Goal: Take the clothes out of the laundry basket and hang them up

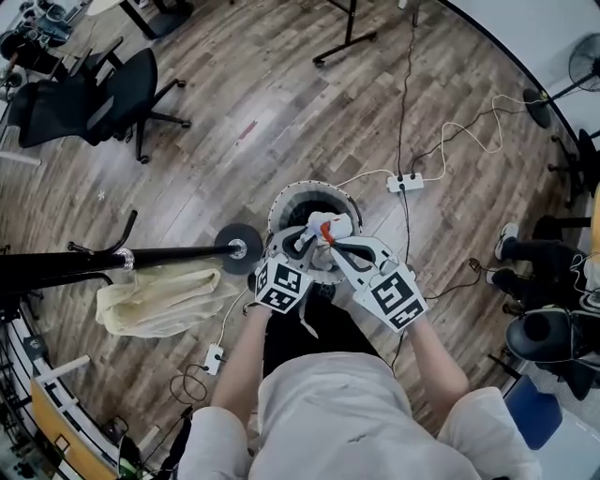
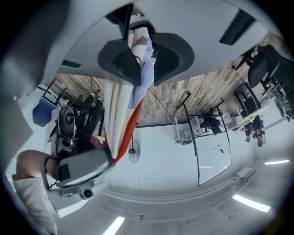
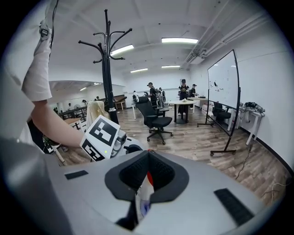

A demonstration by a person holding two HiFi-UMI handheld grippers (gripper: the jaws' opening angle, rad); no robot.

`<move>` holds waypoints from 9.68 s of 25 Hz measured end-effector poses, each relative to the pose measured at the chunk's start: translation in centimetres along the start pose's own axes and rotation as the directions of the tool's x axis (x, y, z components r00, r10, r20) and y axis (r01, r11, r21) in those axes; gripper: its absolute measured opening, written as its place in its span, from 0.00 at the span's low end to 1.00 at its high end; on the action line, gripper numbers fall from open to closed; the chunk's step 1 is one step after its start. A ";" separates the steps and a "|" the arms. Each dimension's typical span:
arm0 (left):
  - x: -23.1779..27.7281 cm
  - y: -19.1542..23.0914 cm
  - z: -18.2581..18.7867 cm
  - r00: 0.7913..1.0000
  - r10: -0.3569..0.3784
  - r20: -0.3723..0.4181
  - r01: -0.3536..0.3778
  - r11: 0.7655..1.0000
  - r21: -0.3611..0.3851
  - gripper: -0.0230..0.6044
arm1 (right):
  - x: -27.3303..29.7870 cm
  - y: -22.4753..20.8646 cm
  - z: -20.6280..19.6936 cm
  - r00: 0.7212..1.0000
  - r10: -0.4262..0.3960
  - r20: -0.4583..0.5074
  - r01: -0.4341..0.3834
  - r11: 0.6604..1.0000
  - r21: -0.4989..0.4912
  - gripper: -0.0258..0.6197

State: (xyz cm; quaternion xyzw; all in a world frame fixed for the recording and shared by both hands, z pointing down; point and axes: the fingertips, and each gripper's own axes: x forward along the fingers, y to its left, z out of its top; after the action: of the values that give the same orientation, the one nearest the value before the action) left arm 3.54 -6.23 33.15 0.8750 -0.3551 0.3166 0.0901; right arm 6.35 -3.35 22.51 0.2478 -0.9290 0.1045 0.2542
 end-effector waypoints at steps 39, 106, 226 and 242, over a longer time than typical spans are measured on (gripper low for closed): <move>-18.3 6.4 5.8 0.956 0.156 0.247 -0.196 0.970 0.146 0.08 | -1.9 9.2 12.7 0.987 0.082 0.139 -0.047 0.970 -0.239 0.04; -64.5 18.4 20.5 0.391 0.702 0.595 -0.890 0.453 0.050 0.08 | 0.2 23.0 55.7 0.754 0.277 0.595 0.256 0.711 -0.655 0.05; -37.7 -8.2 12.0 0.723 0.527 0.447 -0.425 0.849 -0.314 0.07 | -15.5 18.4 15.1 0.889 0.169 0.424 -0.084 0.974 -0.212 0.05; -36.9 -9.1 12.2 0.741 0.507 0.439 -0.413 0.861 -0.296 0.07 | -15.3 18.4 14.1 0.890 0.154 0.430 -0.094 0.983 -0.158 0.05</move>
State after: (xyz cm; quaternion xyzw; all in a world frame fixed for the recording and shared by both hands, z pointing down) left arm -4.52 16.62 1.44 0.7990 -0.5986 0.0564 -0.0085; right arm 2.45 14.15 1.27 0.1876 -0.9811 -0.0003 0.0465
